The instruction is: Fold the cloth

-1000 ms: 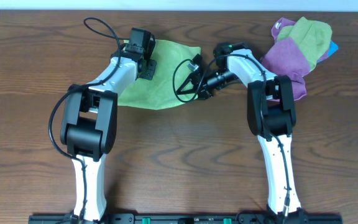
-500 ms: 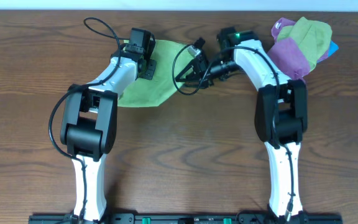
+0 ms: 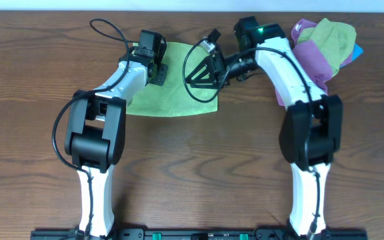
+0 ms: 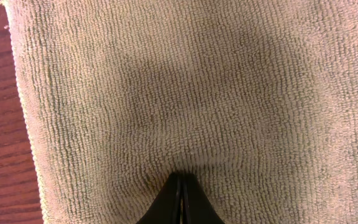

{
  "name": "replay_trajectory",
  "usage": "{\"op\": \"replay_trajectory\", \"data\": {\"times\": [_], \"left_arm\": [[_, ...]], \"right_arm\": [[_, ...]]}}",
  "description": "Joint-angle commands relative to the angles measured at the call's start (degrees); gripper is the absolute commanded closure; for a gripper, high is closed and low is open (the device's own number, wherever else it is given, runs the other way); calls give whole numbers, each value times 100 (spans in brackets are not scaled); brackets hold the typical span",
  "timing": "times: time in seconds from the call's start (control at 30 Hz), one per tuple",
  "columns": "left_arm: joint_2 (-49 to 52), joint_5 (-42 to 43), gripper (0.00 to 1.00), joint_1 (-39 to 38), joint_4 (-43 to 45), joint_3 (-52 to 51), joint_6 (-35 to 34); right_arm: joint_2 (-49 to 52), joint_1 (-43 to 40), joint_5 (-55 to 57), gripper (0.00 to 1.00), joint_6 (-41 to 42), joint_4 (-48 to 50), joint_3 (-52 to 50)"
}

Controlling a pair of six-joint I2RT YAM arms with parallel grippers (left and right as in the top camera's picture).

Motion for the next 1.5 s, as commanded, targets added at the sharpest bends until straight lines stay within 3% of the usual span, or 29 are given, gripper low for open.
{"op": "replay_trajectory", "data": {"times": [0.0, 0.23, 0.67, 0.7, 0.73, 0.83, 0.87, 0.9, 1.0, 1.03, 1.07, 1.13, 1.27, 1.47], "left_arm": [[168, -35, 94, 39, -15, -52, 103], [129, -33, 94, 39, -210, 125, 90], [-1137, 177, 92, 39, -1169, 782, -57], [-1272, 249, 85, 39, -1215, 782, -57], [-1456, 350, 58, 39, -1283, 782, -57], [-1947, 564, 43, 39, -1497, 782, -44], [-2120, 660, 28, 39, -1578, 782, -33], [-2253, 763, 22, 39, -1659, 782, -22], [-2590, 1486, 2, 39, -1926, 782, 328], [-2699, 1818, 5, 39, -2002, 782, 413], [-2763, 2055, 5, 39, -2015, 782, 407], [-2820, 2616, 4, 39, -2026, 782, 402], [-2820, 3536, 5, 39, -2232, 782, 407], [-2820, 4009, 5, 39, -2122, 782, 361]], "right_arm": [[-380, 81, 1263, 43, -20, -214, -15], [-455, 138, 3067, 50, -44, -802, -15], [-616, -70, 3807, 44, -39, -719, 0], [-656, -92, 3834, 43, -39, -704, 7], [-732, -133, 3921, 40, -42, -671, 24], [-968, -214, 4325, 34, -46, -533, 107], [-1091, -236, 4507, 30, -46, -431, 109], [-1202, -256, 4581, 25, -48, -358, 109], [-1491, -337, 4498, 27, -46, -103, 109], [-1565, -367, 4426, 30, -44, 7, 109], [-1635, -387, 4371, 27, -44, 98, 109], [-1757, -391, 4347, 1, -46, 214, 109], [-1858, -391, 4332, 1, -44, 260, 109], [-2048, -481, 4524, 1, -48, 258, 109]]}}
